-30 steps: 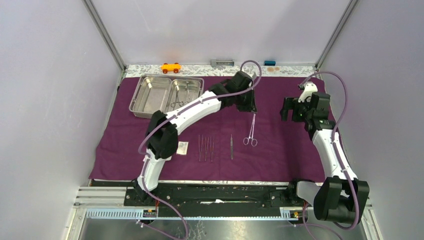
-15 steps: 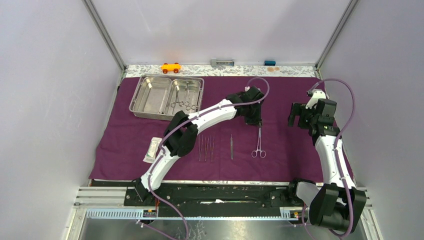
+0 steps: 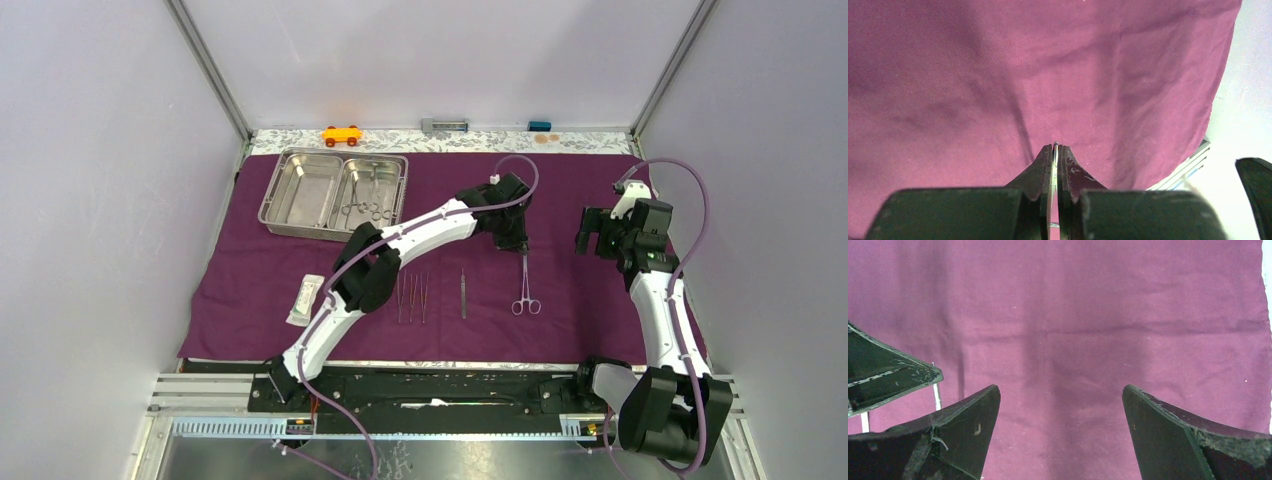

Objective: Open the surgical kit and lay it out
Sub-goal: Place the medical item in the surgical kit.

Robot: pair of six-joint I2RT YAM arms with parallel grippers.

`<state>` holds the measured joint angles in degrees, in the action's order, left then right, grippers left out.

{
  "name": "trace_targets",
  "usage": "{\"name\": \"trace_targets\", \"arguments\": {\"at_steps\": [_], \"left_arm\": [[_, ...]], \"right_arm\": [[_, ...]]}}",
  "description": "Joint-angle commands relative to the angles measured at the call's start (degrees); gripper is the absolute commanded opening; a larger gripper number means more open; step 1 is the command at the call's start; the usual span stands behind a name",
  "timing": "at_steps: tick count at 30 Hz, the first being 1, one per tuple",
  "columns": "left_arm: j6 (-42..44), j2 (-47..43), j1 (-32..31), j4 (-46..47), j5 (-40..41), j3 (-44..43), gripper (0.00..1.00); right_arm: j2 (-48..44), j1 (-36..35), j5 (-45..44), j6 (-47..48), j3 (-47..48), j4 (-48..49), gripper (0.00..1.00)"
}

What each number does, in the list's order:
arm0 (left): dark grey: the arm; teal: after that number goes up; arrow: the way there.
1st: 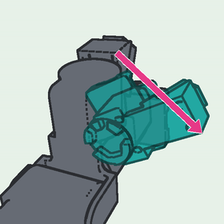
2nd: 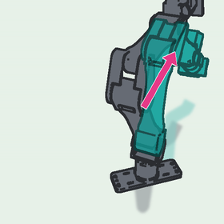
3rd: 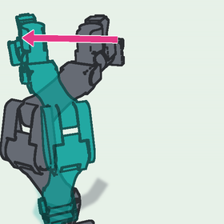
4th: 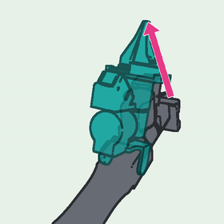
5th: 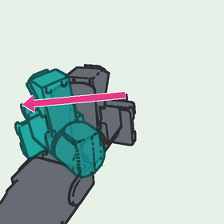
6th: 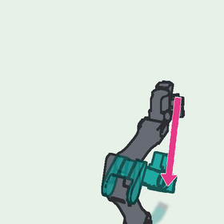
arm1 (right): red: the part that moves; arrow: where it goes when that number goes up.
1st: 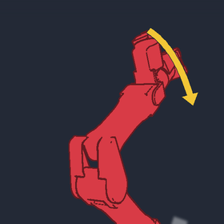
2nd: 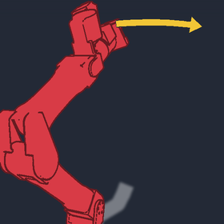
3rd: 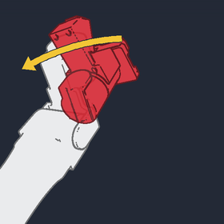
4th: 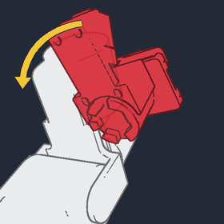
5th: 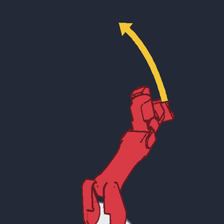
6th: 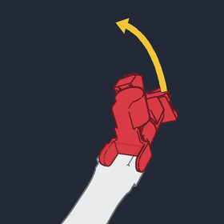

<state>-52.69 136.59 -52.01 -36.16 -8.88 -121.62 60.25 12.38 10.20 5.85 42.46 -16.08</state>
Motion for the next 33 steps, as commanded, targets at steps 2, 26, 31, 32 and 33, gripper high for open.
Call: {"name": "trace_targets", "arguments": {"at_steps": [2,26,31,32,33], "left_arm": [[-1.85,1.1,-0.39,2.12,-1.59,-3.29,0.0],[-0.83,4.64,-0.46,6.05,-3.35,-3.94,0.0],[-0.66,4.78,-0.35,6.41,-3.36,-3.45,0.02],[-0.54,4.82,-0.37,6.49,-3.37,-3.45,0.02],[-0.45,4.82,-0.35,6.5,-3.35,-3.38,0.02]], "right_arm": [[-1.57,0.19,1.22,0.25,-0.18,0.16,0.99],[-1.36,0.2,3.12,0.8,-0.7,0.05,0.99],[-1.3,0.27,3.49,0.9,-0.75,0.04,0.99],[-1.33,0.26,3.58,0.84,-0.75,0.08,0.99],[-1.36,0.23,3.71,0.9,-0.79,0.08,0.99]]}}
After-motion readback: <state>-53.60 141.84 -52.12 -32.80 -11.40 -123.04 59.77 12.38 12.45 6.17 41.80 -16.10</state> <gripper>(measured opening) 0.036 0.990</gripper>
